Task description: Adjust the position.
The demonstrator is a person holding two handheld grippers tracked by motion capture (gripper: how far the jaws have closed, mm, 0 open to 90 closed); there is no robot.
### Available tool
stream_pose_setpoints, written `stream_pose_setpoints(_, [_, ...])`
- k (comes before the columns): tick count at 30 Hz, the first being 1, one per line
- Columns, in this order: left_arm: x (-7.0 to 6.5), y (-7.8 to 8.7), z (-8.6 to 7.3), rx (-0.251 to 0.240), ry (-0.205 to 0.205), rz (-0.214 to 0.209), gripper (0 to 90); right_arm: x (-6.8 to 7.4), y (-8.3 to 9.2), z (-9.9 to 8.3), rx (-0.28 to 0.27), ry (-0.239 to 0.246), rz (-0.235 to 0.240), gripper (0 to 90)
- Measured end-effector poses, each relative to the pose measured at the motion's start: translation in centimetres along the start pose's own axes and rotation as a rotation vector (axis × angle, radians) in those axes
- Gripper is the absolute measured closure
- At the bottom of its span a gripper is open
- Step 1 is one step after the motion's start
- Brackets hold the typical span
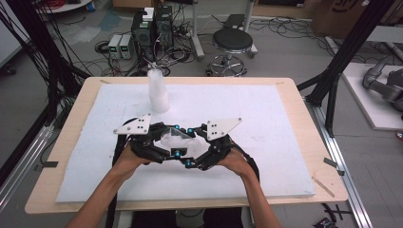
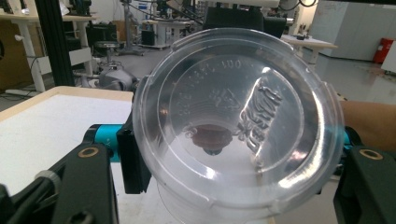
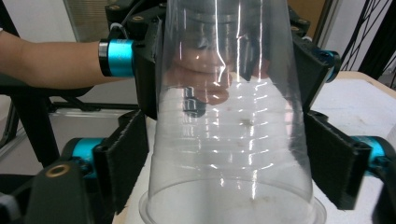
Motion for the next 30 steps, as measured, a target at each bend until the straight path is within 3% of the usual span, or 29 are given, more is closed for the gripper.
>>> stream_pose_setpoints(12, [0.0, 0.0, 0.0, 0.003, -0.002, 0.003, 34.7, 0.0, -0.1, 0.0, 0.000, 0.012, -0.013, 31.0])
stream_pose_setpoints(14, [0.0, 0.0, 0.0, 0.002, -0.010, 0.015, 30.0, 0.0, -0.1, 0.0, 0.002, 0.015, -0.016, 31.1])
stream_pose_setpoints(17, [0.1, 0.1, 0.1, -0.014, -0.022, 0.043, 14.0, 0.0, 0.0, 0.0, 0.009, 0.009, -0.014, 31.2])
stream_pose_setpoints(23, [0.1, 0.5, 0.3, -0.017, -0.027, 0.051, 8.9, -0.1, 0.0, -0.1, 0.018, 0.009, -0.015, 31.2])
stream_pose_setpoints(26, [0.1, 0.7, 0.4, 0.029, -0.024, 0.077, 8.9, -0.2, 0.1, -0.2, 0.031, 0.003, -0.021, 31.8])
stream_pose_setpoints(28, [0.0, 0.8, 0.7, 0.105, -0.035, 0.106, 9.0, -0.3, 0.1, -0.3, 0.041, -0.002, -0.024, 31.8])
stream_pose_setpoints(30, [-0.1, 1.2, 1.1, 0.179, -0.040, 0.106, 9.0, -0.4, 0.3, -0.3, 0.081, -0.009, -0.024, 31.8])
Point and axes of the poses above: each handheld gripper's, and its own axes: y roughly backward along the jaws, z roughly out of its top, x roughly to its left, the point moved 4 cm from there along -y, roughly forward along the jaws, and after that the axes turned 11 degrees about -z, right-handed, at the moved point
